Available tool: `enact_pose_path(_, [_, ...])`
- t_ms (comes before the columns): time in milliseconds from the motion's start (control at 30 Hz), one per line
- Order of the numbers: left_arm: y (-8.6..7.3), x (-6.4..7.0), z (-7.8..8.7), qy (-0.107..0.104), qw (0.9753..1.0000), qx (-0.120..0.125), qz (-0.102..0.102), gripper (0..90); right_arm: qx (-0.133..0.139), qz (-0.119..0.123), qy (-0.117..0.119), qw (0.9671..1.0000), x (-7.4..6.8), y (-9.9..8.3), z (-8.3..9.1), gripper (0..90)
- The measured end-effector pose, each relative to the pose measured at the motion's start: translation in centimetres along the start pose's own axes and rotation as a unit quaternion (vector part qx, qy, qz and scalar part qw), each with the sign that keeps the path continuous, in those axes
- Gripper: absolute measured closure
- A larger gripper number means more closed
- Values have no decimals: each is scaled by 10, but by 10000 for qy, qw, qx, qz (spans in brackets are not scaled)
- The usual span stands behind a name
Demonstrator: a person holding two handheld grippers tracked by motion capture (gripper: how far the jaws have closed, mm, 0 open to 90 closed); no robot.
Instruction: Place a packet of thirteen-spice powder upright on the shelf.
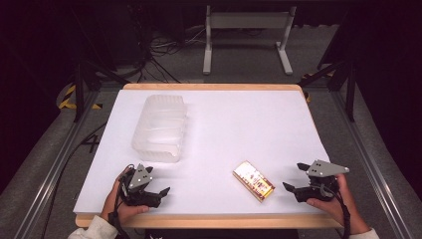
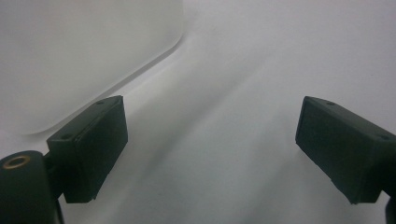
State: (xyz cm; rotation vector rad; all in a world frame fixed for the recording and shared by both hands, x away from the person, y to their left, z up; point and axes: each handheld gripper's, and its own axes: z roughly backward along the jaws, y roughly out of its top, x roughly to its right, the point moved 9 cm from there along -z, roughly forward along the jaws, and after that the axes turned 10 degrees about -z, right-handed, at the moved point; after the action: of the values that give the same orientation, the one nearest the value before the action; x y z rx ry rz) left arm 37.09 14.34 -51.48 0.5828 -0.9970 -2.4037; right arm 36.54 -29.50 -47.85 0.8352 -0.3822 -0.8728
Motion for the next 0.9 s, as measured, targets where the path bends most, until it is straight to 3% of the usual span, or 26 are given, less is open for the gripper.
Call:
enact_pose_path(233, [0,2,6,7,9999,102,-13,99,-16,-310,58,9995,3,-1,5,201])
enact_pose_path(333, [1,1,5,-23,9999,145,13,99,-158,-465,269,9984,-4,1,3,205])
enact_pose_path(533, [3,3,4,-26,9999,134,-36,99,-290,-274,433,9983,-19,17,-8,284])
enact_pose_path(700, [2,3,1,-58,9999,58,-59,100,-358,-145,368,9986,-31,36,-21,266])
enact_pose_path(900, [1,3,2,-68,9999,57,-70,101,-616,83,550,9965,-54,52,-42,255])
